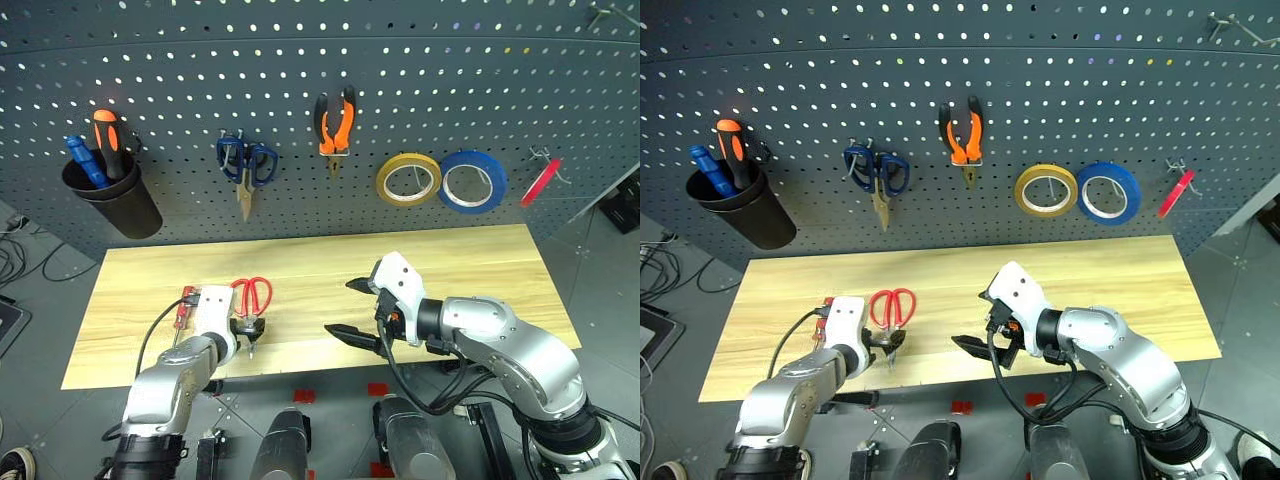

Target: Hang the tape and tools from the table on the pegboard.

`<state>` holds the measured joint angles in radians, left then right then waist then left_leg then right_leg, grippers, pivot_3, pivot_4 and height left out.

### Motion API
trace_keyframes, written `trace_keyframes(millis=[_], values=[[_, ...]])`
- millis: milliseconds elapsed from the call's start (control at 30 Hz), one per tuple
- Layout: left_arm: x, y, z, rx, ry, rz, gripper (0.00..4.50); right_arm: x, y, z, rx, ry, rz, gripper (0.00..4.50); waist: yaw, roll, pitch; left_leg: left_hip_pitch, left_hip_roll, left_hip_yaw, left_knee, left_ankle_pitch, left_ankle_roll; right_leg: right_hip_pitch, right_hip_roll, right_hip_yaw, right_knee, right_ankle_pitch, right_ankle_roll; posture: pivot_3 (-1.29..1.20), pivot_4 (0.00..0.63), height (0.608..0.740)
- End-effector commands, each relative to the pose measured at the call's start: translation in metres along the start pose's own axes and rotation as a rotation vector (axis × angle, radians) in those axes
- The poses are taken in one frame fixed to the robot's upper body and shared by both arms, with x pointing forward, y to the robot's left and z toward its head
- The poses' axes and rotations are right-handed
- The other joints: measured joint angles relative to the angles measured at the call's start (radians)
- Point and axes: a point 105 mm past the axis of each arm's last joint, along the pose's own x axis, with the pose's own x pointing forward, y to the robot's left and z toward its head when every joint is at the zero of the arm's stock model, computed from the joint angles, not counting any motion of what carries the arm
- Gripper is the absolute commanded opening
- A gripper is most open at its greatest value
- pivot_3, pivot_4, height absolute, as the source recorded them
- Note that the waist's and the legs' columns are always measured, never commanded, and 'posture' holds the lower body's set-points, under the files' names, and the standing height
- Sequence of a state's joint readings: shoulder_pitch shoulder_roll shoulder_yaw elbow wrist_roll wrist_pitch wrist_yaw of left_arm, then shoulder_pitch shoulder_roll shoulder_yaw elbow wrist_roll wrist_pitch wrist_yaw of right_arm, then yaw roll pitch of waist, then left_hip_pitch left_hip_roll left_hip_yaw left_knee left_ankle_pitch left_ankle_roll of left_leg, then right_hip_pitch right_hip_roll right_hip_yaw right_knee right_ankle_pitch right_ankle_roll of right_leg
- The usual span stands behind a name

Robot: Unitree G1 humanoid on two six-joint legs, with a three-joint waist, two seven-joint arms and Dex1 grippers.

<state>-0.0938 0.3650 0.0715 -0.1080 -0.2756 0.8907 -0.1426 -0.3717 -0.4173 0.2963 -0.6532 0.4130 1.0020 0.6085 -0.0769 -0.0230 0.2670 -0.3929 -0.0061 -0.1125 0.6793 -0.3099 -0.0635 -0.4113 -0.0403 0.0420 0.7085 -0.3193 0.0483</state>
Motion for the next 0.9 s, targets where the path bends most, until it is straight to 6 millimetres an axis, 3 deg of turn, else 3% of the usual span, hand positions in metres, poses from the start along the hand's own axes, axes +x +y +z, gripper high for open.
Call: trace_keyframes(millis=[33,133,233,633,767,900], values=[[0.004,0.007,-0.011,-0.008,0.051,0.041,4.5,-0.004,0.01,0.013,-0.005,-0.043,0.038,4.47,-0.001,0.0,0.0,0.0,0.0,0.0,0.0,0.0,0.0,0.0,0.0,0.0,0.0,0.0,0.0,-0.05,0.29,0.74],[0.006,0.014,-0.023,-0.037,0.097,0.088,4.5,-0.007,0.009,0.017,0.036,-0.052,0.05,4.47,-0.001,0.0,0.0,0.0,0.0,-0.001,0.0,0.0,0.0,0.001,-0.001,0.0,0.0,0.0,0.0,-0.06,0.288,0.74],[0.008,0.015,-0.031,-0.057,0.131,0.097,3.9,-0.011,0.005,0.019,0.062,-0.051,0.044,4.5,-0.002,0.0,0.0,0.002,-0.001,0.0,0.0,0.0,0.0,0.003,-0.001,0.0,-0.001,0.0,0.0,-0.05,0.285,0.74],[0.021,0.009,-0.042,-0.085,0.173,0.061,0.3,-0.019,-0.004,0.019,0.008,0.007,0.009,4.5,-0.002,0.003,-0.002,0.008,-0.001,0.0,-0.002,0.0,0.0,0.008,-0.002,0.001,-0.002,0.0,0.0,-0.07,0.283,0.74],[0.016,0.017,-0.044,-0.068,0.154,0.065,0.3,-0.02,-0.003,0.018,-0.033,0.024,0.011,4.5,-0.003,0.003,-0.002,0.008,-0.001,0.001,-0.002,0.0,0.0,0.008,-0.002,0.001,-0.003,0.0,0.0,-0.07,0.283,0.74],[0.007,0.02,-0.031,-0.005,0.052,0.056,0.3,-0.023,0.001,0.018,-0.079,0.019,0.017,4.5,-0.007,0.003,-0.002,0.008,-0.001,0.001,-0.003,0.0,0.0,0.008,-0.006,0.001,-0.005,0.0,0.0,-0.07,0.282,0.74]])
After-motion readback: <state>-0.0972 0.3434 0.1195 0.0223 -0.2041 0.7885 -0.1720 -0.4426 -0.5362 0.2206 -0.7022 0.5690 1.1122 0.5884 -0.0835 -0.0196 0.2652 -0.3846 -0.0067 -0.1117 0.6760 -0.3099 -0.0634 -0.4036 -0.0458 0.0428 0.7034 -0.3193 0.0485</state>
